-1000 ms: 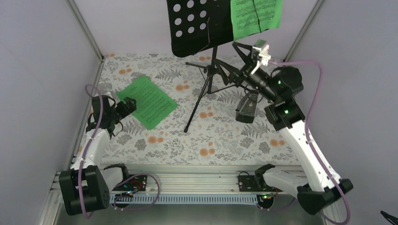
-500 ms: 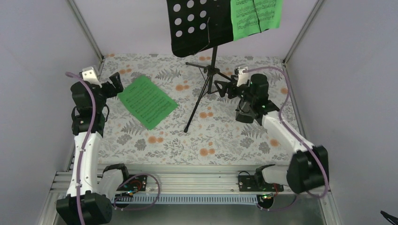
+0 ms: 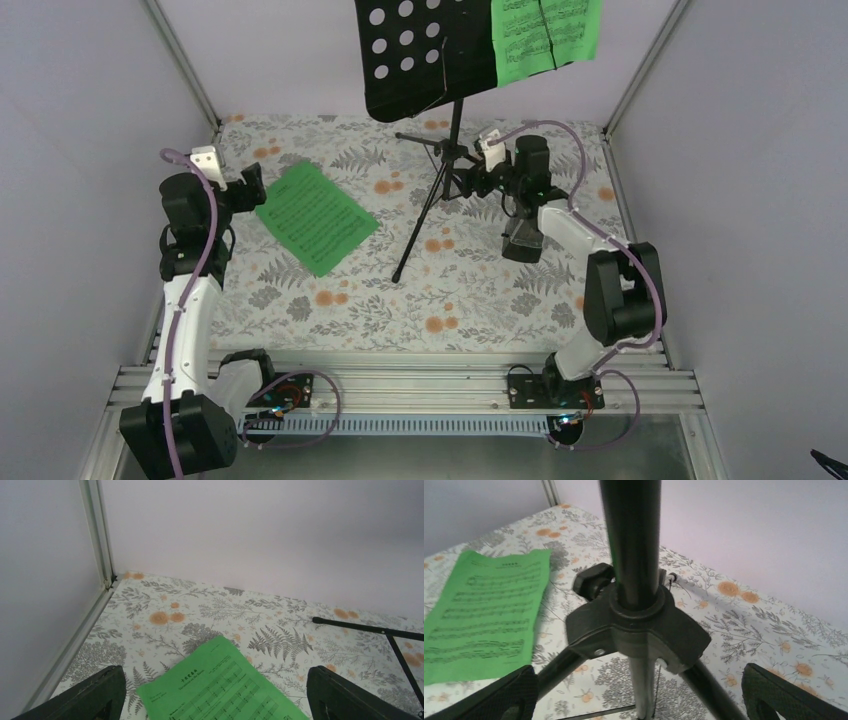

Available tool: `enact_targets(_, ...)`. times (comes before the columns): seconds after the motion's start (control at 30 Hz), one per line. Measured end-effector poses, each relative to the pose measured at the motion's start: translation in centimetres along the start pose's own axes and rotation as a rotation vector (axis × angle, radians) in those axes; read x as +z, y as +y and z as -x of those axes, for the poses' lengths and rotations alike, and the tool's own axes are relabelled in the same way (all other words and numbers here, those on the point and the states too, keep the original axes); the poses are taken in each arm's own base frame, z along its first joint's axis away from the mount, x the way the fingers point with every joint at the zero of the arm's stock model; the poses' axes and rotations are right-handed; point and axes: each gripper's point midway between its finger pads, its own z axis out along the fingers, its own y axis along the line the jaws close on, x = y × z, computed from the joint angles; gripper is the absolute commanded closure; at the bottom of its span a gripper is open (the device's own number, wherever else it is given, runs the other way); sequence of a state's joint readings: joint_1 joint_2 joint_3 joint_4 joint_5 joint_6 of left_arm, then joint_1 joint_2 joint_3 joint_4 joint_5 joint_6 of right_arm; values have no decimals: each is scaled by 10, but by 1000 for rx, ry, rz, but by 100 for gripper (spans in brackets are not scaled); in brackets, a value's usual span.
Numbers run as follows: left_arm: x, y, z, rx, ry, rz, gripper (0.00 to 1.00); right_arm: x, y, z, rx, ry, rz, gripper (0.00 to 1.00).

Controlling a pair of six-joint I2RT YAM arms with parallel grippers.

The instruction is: Pack up the instrument practice props

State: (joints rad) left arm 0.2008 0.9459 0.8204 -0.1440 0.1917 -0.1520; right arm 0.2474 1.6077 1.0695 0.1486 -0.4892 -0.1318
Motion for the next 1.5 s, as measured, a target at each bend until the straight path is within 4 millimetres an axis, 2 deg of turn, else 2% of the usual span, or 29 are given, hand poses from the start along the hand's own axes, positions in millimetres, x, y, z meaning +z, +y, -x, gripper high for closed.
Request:
enact_targets(0.13,0,-1,0,13,0,-8,25,19,-10,-8,-97,32,6,16)
enact_targets(0.33,-3,-4,2,27,-8,-20,32,39,-18,-26,-162,71,36,28)
enact_targets(0.4,-3,-4,2,31,-8,-22,34,39,-19,-26,-173,70,35,34)
enact_targets(0.47,-3,-5,2,32,-8,-25,35,39,-21,-24,-184,63,30,47)
enact_targets(0.53,-3,-6,2,34,-6,-29,39,39,-23,-23,-199,57,22,54)
enact_targets(0.73,-3,-9,2,34,-4,-48,46,36,-18,-22,-207,43,26,64)
enact_targets(0.87,-3,-10,1,34,-3,-54,48,30,-5,-24,-205,42,42,69)
enact_targets(1.07,-6,-12,4,36,-13,-59,48,23,23,-26,-185,35,72,70)
enact_targets(1.23,-9,-13,7,39,-26,-61,48,12,55,-24,-169,11,90,67)
enact_targets(1.37,-13,-14,11,43,-39,-62,47,1,79,-19,-144,-21,118,52)
enact_targets(1.5,-16,-14,14,46,-51,-61,39,-16,89,-11,-109,-53,120,32)
